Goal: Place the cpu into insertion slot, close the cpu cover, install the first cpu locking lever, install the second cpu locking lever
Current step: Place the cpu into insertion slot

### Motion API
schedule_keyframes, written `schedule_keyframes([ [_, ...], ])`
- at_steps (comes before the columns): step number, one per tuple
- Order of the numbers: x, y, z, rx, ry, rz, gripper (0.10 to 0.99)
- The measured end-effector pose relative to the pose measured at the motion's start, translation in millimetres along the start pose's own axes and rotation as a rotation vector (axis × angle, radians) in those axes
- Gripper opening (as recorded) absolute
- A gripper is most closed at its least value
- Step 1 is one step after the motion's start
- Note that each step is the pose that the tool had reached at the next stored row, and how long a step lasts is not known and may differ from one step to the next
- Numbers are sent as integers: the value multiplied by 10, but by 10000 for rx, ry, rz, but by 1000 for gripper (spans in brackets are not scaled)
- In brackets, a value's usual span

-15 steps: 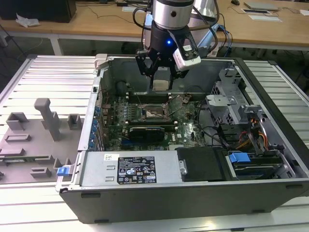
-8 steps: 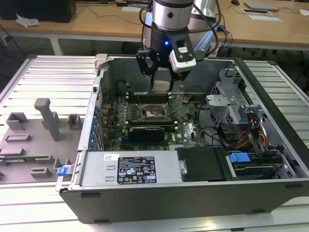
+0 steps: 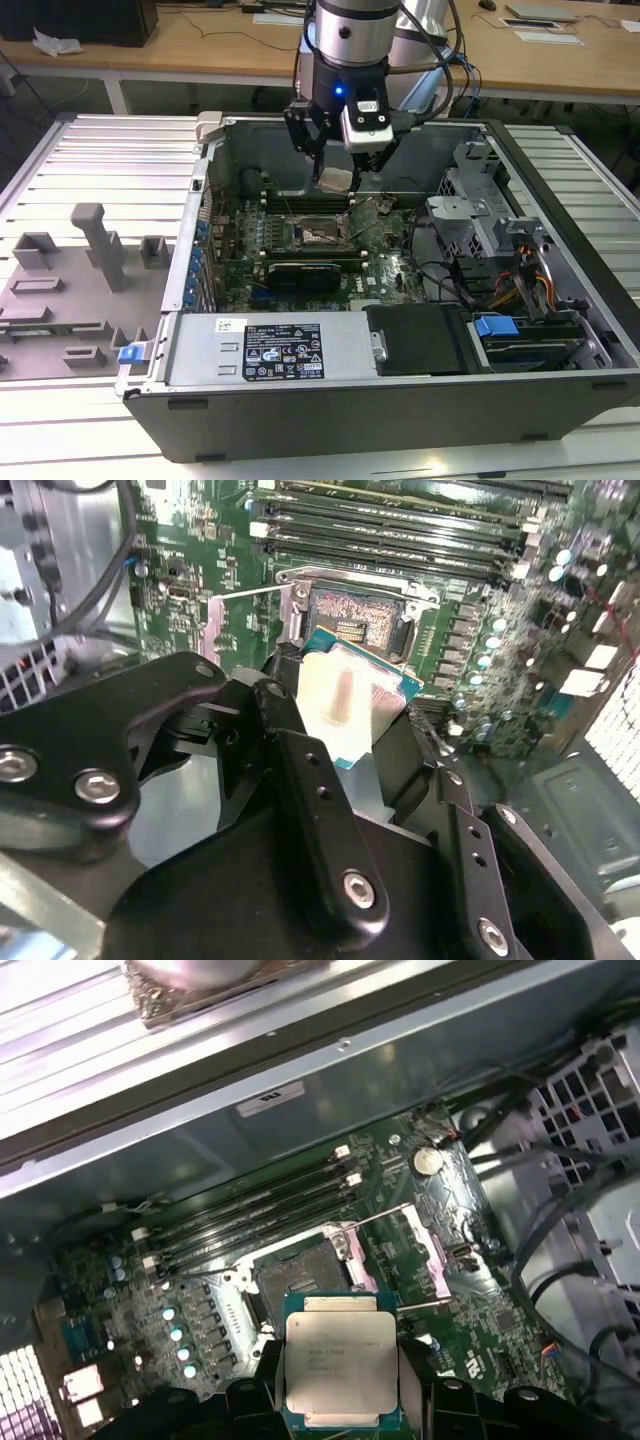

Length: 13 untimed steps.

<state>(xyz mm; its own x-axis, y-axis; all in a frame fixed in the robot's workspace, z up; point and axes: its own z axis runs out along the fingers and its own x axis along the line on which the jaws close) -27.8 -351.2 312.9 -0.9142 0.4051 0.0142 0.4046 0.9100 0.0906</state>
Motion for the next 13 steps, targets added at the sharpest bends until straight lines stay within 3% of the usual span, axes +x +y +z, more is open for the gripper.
schedule_keyframes([
  [13,0,-4,40,-38,-242,2651,541],
])
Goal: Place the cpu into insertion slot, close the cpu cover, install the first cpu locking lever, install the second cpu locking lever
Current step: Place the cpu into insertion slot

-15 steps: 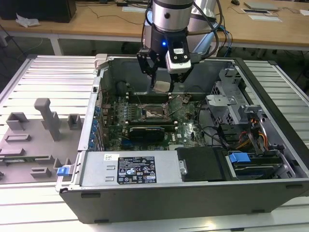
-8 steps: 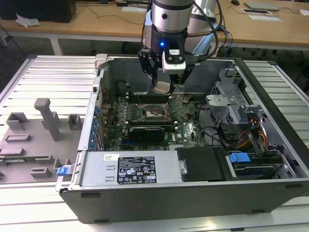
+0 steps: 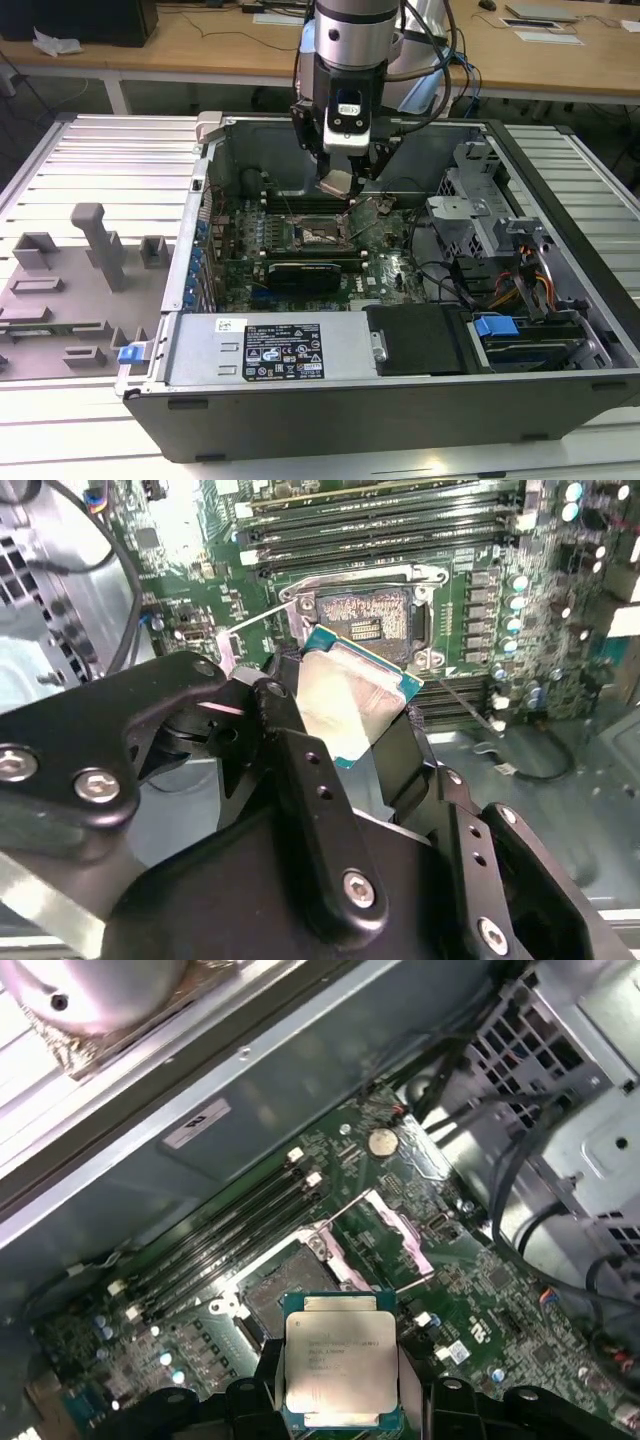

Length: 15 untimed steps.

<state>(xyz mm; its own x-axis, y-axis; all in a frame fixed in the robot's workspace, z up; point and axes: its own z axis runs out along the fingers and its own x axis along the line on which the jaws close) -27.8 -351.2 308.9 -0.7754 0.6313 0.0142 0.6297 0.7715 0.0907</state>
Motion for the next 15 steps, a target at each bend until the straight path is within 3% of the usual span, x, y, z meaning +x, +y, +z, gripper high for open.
schedule_keyframes([
  [7,0,-2,21,-18,-118,1298,541],
  [15,-1,-6,67,-48,-306,3363,541],
])
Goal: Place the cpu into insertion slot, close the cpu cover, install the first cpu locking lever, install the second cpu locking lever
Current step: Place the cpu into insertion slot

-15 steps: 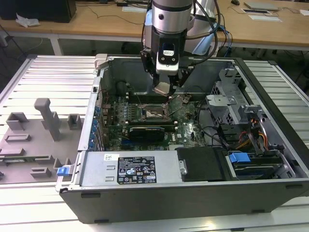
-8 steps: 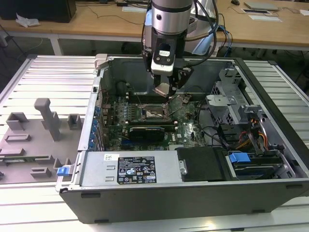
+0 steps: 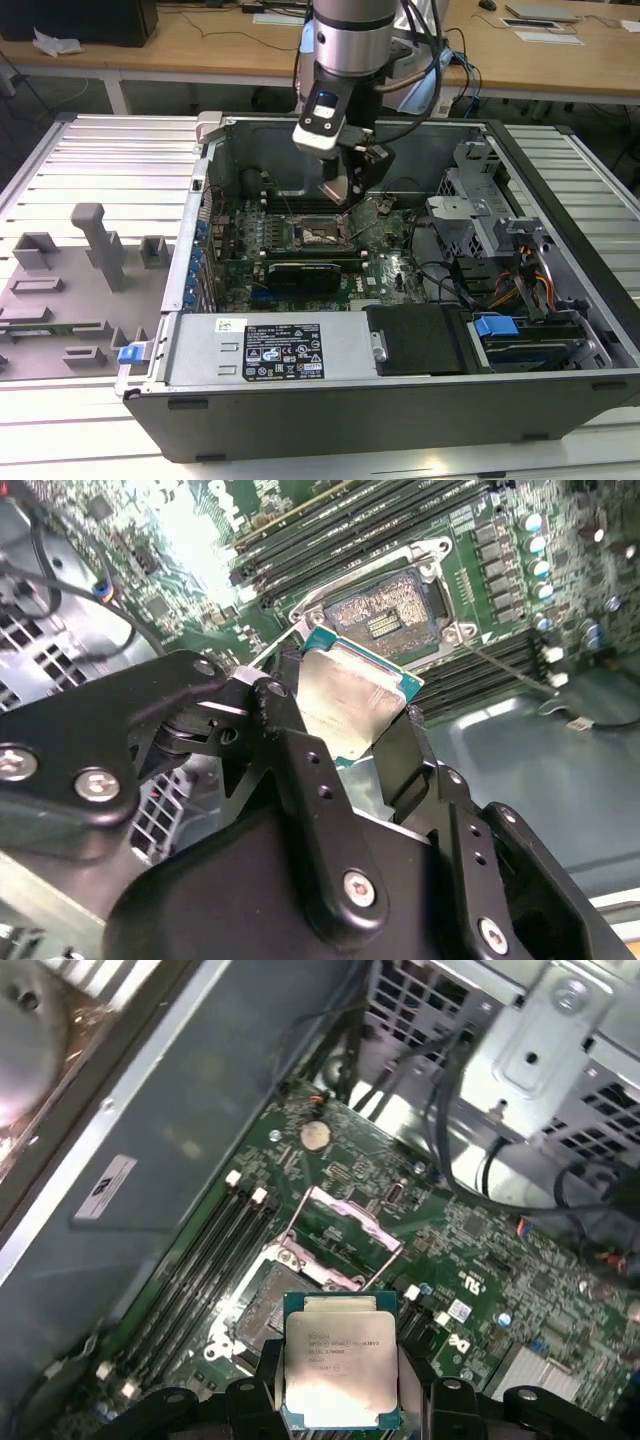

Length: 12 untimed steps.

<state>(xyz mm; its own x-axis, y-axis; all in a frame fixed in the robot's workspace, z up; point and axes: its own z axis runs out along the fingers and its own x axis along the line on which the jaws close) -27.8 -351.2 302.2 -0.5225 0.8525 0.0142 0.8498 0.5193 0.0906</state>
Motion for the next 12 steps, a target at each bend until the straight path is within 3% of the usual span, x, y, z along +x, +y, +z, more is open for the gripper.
schedule_keyframes([
  [12,-1,-6,69,-33,-213,2339,541],
])
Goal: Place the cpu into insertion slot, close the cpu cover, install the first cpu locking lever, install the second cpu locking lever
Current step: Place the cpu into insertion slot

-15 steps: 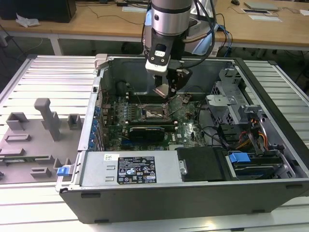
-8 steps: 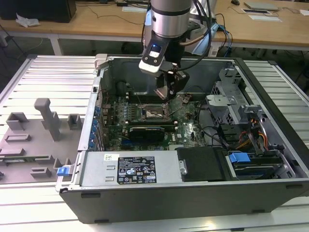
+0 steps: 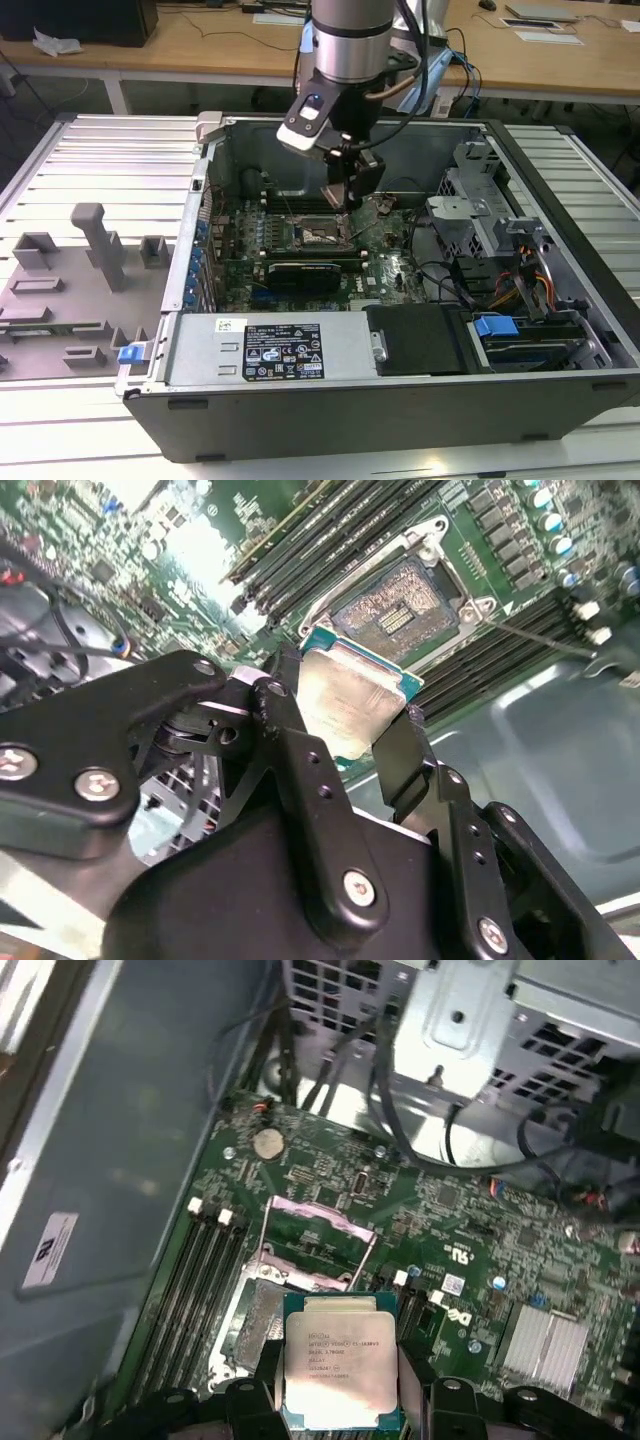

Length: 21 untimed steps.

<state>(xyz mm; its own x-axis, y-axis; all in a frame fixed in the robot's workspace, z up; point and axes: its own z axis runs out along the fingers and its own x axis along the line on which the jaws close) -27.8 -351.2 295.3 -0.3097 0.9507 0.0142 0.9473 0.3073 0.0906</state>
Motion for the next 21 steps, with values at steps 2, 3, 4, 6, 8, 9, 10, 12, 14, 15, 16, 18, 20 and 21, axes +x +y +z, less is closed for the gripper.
schedule_keyframes([
  [2,0,-1,13,-5,-35,384,541],
  [3,0,-2,21,-9,-58,634,541],
  [4,0,-2,27,-12,-75,829,541],
  [6,-1,-4,41,-18,-112,1232,541],
  [8,-1,-5,50,-21,-139,1516,541],
  [9,-1,-5,56,-24,-153,1678,541],
  [10,-1,-5,61,-26,-167,1835,541],
  [12,-1,-6,70,-30,-193,2117,541],
  [14,-1,-8,82,-34,-216,2381,541],
  [15,1,-13,88,-35,-225,2478,541],
  [16,5,-20,95,-35,-231,2527,541],
  [18,18,-37,109,-37,-236,2571,541],
  [20,33,-50,126,-38,-236,2601,541],
  [21,43,-56,144,-38,-239,2629,541],
])
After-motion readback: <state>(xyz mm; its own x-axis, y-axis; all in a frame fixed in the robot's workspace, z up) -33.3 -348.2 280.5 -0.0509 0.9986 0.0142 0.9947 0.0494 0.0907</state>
